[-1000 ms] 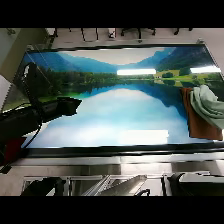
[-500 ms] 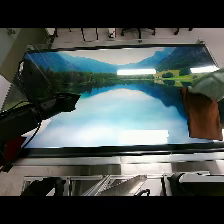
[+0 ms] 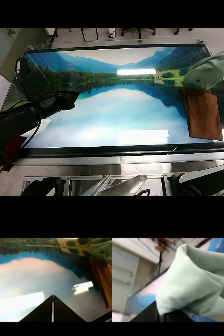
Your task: Fold the shirts.
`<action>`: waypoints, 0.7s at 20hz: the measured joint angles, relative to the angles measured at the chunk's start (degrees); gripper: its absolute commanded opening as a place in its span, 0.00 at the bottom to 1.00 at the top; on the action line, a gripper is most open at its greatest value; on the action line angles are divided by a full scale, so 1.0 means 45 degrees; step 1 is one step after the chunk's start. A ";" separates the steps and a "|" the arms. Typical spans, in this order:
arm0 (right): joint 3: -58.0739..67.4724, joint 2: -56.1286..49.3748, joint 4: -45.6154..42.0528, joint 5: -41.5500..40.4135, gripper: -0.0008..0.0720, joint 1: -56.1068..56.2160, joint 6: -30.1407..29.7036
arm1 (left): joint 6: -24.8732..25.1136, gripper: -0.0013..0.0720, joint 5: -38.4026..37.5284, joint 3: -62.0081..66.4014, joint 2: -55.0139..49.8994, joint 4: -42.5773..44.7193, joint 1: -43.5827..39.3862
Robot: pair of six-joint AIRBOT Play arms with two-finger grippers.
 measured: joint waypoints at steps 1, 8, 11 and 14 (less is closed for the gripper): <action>-0.0058 -0.0136 -0.0044 -0.0476 0.04 -0.0019 -0.0049 | 0.0000 0.03 -0.0005 0.0000 0.0000 -0.0005 0.0000; -0.0228 0.0486 -0.2429 -0.1967 0.04 -0.0389 0.2098 | -0.0034 0.03 0.0019 -0.0005 0.0000 -0.0063 -0.0005; -0.0243 0.1122 -0.4342 -0.2506 0.04 -0.0568 0.3415 | -0.0029 0.03 0.0243 -0.0005 0.0000 -0.0078 -0.0005; -0.0335 0.1758 -0.6761 -0.3677 0.04 -0.0661 0.4614 | -0.0029 0.03 0.0418 -0.0005 0.0000 -0.0078 -0.0005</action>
